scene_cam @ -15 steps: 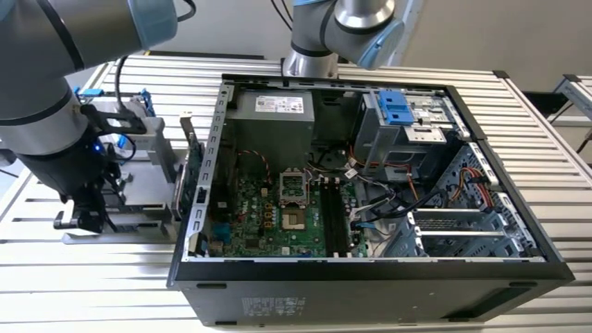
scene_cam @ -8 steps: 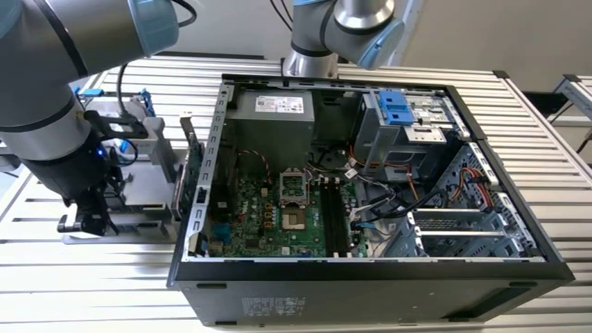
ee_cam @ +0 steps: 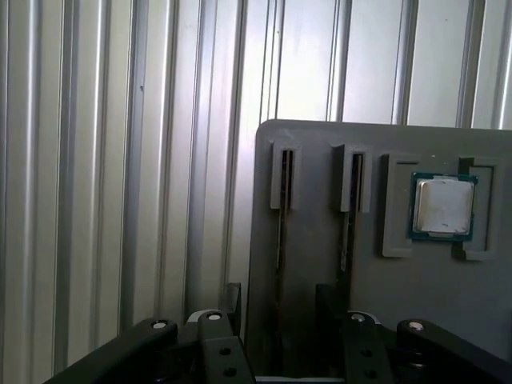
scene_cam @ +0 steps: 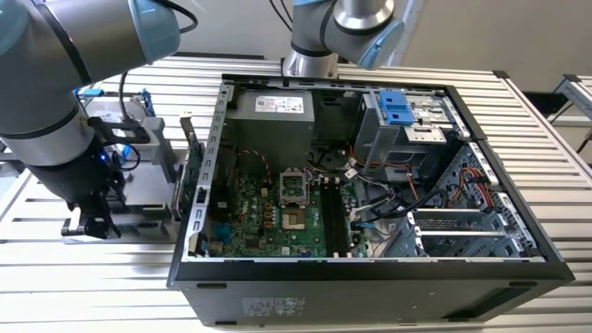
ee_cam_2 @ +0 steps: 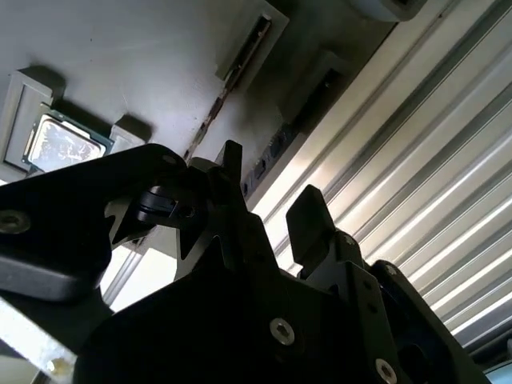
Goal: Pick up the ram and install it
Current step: 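Pick up the ram and move it above insertion slot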
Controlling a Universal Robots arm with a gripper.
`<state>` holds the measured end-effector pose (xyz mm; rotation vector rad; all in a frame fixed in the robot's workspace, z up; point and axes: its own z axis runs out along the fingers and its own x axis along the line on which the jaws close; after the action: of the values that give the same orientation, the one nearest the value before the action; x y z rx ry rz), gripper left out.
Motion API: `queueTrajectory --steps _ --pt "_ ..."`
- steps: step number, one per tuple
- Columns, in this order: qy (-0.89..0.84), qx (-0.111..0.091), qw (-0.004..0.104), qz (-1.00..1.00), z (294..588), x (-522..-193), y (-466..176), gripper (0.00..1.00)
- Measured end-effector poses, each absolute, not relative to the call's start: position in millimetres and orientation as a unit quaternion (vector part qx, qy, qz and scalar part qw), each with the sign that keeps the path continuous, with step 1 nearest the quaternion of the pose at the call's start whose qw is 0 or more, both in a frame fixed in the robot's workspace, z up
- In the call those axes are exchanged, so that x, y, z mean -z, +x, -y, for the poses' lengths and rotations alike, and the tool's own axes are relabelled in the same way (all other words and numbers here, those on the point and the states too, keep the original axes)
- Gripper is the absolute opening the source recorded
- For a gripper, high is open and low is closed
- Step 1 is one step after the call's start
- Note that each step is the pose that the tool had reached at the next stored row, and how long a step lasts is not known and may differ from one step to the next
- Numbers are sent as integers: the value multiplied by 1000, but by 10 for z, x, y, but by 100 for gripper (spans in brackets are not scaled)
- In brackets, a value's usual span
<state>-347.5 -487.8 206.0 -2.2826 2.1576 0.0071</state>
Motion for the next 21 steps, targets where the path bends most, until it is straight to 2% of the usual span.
queueTrajectory --steps 18,19,21 --pt "-727 -2 0 -687 4878 -1920 -3483 100" --pt "-727 -2 0 -687 4878 -1919 -3483 0" --pt "-727 -2 0 -687 4878 -1919 -3483 0"
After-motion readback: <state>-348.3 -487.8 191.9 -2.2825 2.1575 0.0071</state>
